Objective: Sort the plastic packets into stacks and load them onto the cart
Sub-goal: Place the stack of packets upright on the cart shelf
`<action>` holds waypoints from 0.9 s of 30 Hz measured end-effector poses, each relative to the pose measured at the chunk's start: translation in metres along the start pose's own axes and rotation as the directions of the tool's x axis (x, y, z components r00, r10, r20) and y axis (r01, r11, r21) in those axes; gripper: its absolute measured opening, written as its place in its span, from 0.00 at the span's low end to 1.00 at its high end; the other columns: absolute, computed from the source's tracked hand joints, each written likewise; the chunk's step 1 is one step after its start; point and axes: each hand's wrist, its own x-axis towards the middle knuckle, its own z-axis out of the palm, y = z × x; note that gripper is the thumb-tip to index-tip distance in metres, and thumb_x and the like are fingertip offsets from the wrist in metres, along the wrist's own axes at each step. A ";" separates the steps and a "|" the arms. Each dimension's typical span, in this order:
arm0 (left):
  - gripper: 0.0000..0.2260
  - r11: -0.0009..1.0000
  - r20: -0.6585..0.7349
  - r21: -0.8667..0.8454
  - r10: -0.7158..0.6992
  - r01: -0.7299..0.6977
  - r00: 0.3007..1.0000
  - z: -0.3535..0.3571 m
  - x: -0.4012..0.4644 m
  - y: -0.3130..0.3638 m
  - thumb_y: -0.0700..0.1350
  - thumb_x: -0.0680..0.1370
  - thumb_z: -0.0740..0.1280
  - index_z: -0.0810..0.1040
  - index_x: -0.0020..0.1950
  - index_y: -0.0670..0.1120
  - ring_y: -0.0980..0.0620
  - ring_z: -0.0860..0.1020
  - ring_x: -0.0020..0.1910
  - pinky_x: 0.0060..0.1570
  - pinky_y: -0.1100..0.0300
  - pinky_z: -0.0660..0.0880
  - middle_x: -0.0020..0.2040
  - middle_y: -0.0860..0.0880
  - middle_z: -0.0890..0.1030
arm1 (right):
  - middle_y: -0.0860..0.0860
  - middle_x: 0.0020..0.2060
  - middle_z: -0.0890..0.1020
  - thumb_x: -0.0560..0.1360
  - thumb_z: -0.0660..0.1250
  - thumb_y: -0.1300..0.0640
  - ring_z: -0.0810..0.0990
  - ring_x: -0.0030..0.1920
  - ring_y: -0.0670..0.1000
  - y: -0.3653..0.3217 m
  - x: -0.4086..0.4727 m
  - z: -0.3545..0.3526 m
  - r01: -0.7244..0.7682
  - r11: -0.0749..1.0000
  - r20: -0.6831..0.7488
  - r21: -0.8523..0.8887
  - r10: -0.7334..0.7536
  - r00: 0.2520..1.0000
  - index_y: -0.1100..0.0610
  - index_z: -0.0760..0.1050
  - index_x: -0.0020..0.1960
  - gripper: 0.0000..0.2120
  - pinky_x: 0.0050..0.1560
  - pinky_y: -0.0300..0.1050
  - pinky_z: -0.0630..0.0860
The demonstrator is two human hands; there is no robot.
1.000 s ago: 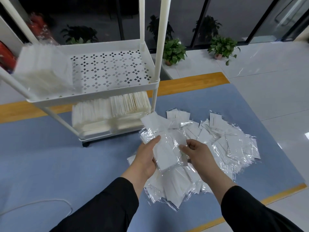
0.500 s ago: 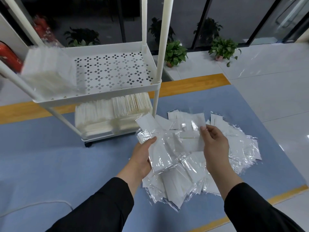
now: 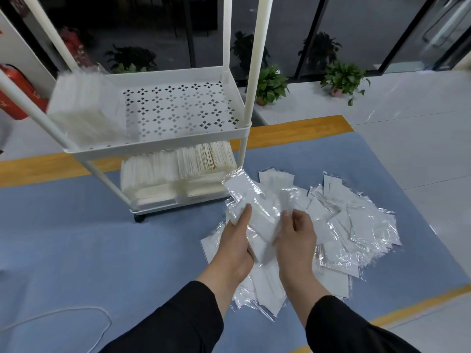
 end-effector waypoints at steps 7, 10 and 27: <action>0.15 0.998 -0.040 -0.005 0.066 -0.066 0.997 -0.020 0.006 0.015 0.42 0.78 0.73 0.80 0.64 0.43 0.43 0.85 0.52 0.54 0.44 0.82 0.55 0.42 0.86 | 0.46 0.41 0.82 0.82 0.65 0.54 0.78 0.41 0.47 -0.016 0.008 -0.024 0.133 0.988 -0.007 -0.079 -0.134 0.991 0.53 0.78 0.50 0.05 0.40 0.32 0.71; 0.10 0.997 -0.028 0.021 0.075 -0.074 0.997 -0.025 0.006 0.025 0.41 0.78 0.72 0.81 0.59 0.45 0.45 0.86 0.46 0.58 0.40 0.79 0.49 0.44 0.87 | 0.44 0.40 0.83 0.81 0.66 0.54 0.79 0.41 0.43 -0.034 0.015 -0.032 0.223 0.970 0.165 -0.095 -0.205 0.965 0.49 0.79 0.48 0.05 0.42 0.34 0.73; 0.15 0.976 0.075 0.180 0.111 -0.123 0.991 -0.057 -0.015 0.041 0.38 0.75 0.73 0.81 0.61 0.39 0.39 0.84 0.51 0.51 0.45 0.81 0.56 0.36 0.85 | 0.48 0.44 0.86 0.80 0.65 0.56 0.84 0.49 0.53 -0.049 0.003 0.028 0.119 0.968 0.509 -0.223 0.011 0.861 0.54 0.83 0.49 0.08 0.55 0.56 0.81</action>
